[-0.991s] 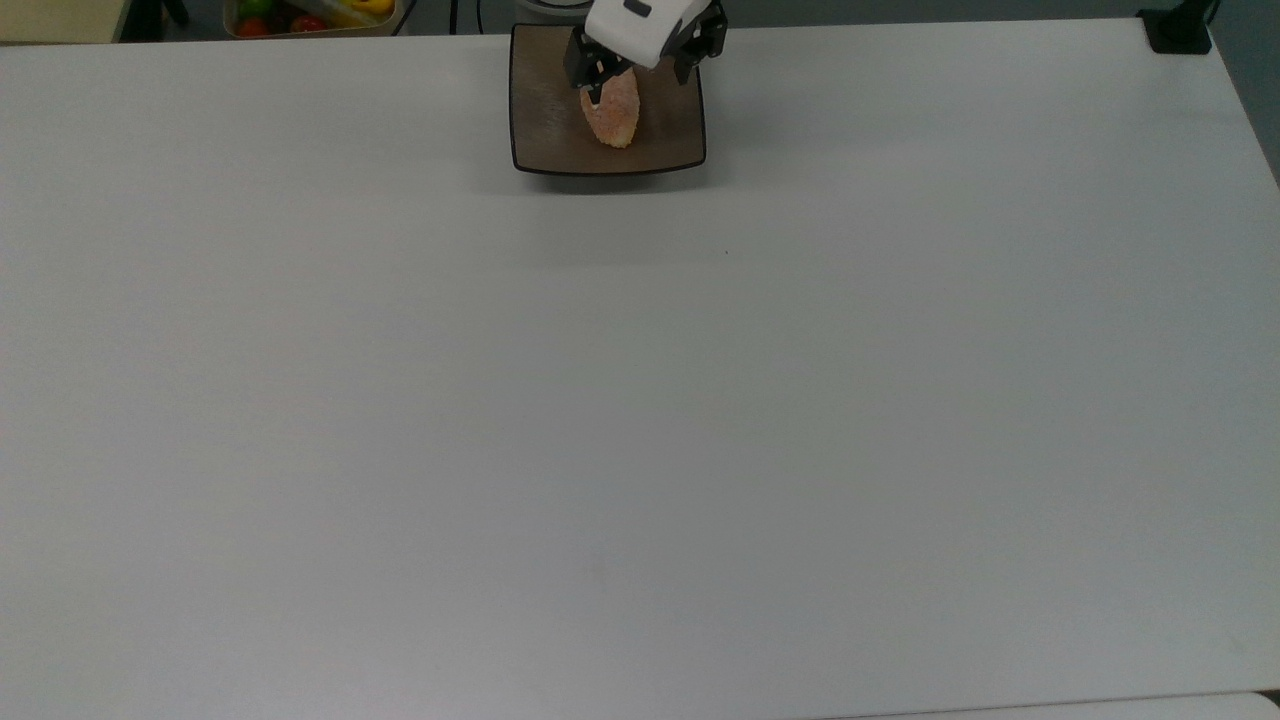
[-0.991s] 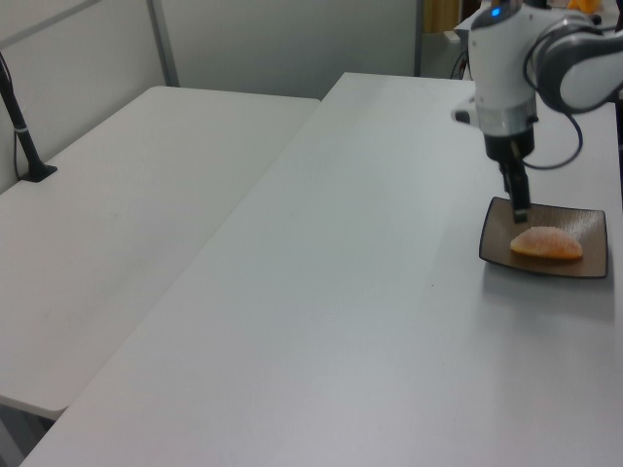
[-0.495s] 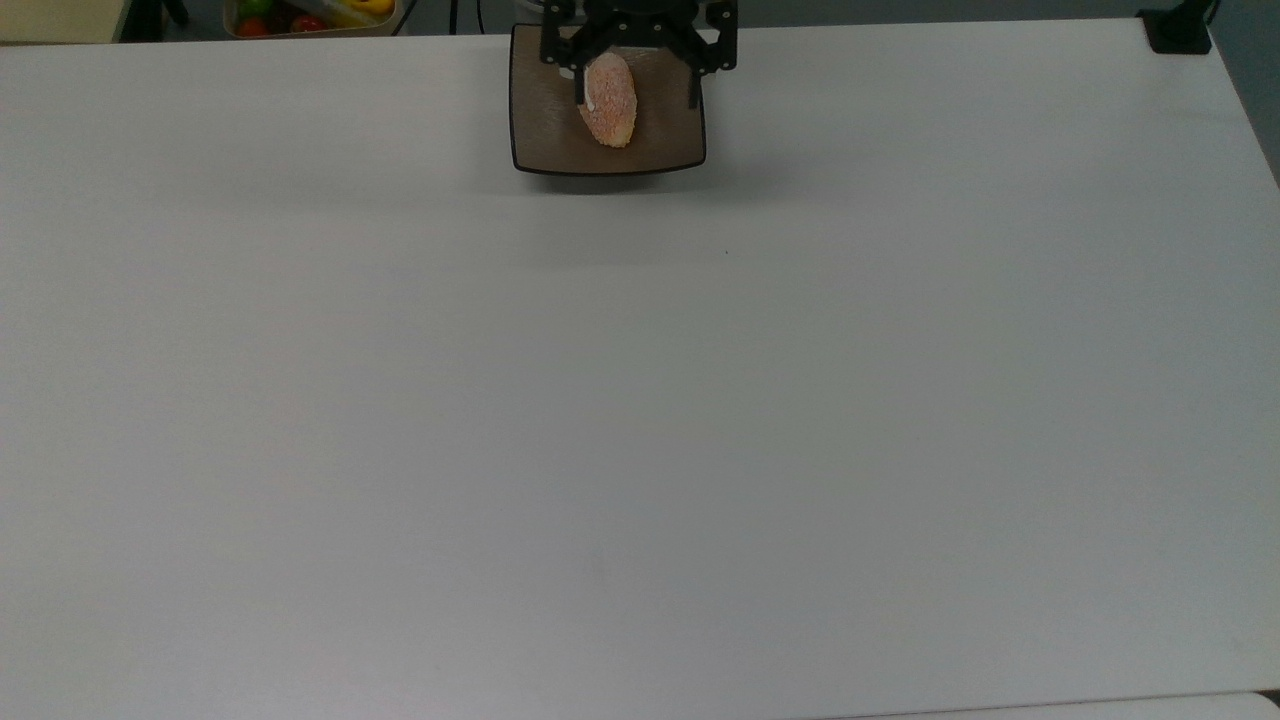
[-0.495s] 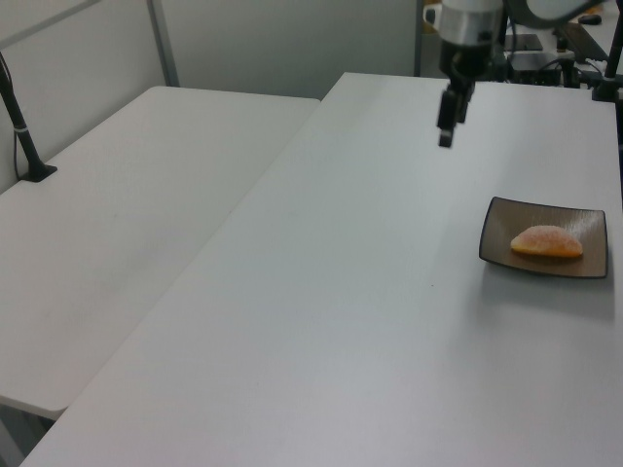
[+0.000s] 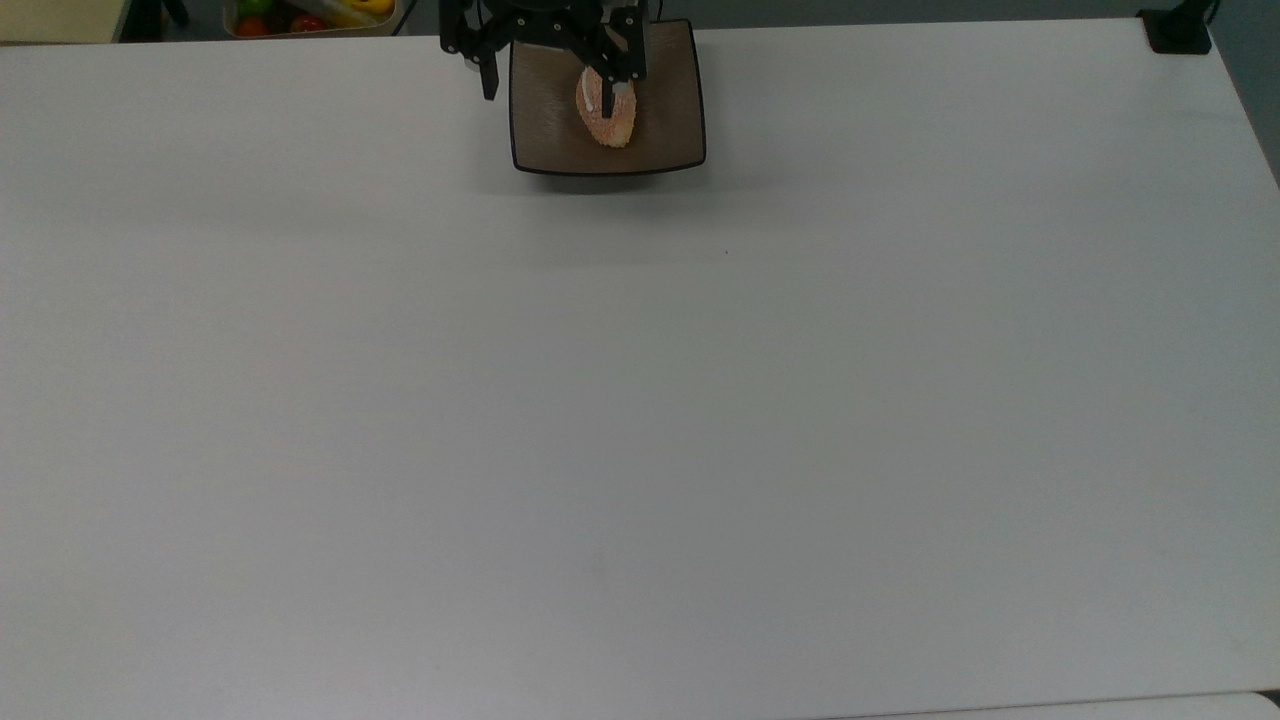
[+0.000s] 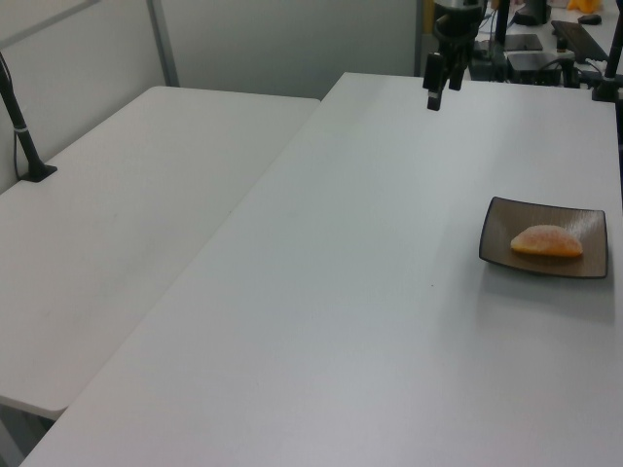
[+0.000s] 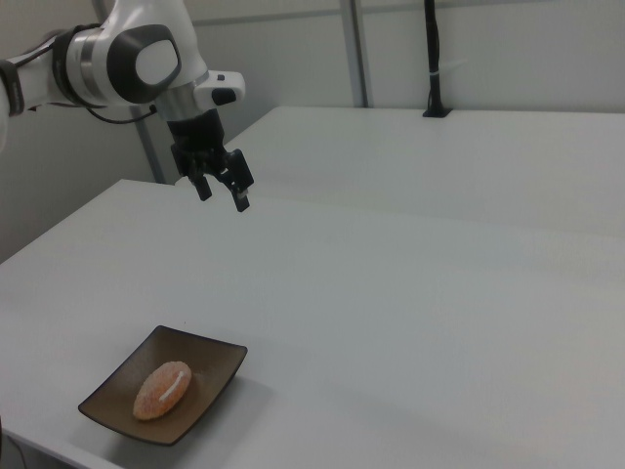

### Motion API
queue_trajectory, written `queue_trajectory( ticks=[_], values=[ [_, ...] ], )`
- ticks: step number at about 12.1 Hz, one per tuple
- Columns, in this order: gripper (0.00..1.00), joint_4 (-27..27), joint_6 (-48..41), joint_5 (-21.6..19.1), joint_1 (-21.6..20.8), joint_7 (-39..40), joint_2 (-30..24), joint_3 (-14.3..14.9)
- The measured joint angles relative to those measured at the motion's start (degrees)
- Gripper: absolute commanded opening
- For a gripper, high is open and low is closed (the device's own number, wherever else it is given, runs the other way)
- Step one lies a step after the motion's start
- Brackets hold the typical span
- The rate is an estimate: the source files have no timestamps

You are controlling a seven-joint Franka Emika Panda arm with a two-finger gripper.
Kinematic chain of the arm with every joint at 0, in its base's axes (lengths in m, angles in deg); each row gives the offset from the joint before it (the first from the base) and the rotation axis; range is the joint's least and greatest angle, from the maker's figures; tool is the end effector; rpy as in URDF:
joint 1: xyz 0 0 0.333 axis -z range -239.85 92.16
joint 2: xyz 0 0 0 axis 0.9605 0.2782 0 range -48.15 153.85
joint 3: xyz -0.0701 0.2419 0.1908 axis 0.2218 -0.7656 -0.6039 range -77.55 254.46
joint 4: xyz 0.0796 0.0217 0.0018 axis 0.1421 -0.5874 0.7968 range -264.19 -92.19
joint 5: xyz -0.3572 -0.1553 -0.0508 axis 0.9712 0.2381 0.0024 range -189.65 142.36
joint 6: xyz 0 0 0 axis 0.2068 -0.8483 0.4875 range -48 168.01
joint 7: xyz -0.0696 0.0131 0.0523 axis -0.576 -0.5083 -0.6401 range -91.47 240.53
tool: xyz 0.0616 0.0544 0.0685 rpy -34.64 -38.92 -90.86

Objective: Bread is placed on a ceramic plate

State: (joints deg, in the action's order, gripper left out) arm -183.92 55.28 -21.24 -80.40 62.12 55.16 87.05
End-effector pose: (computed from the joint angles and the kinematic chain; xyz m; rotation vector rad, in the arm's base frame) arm 0.5776 0.0769 0.5733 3.1106 -0.1093 0.1243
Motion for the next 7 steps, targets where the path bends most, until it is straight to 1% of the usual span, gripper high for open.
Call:
queue_trajectory(
  ticks=[2,7],
  values=[
    [1.00,0.51,-2.20,0.00,-0.08,2.01,-0.27,-0.23],
    [1.00,0.47,-2.56,0.00,-0.36,2.84,-0.38,-0.27]
  ],
)
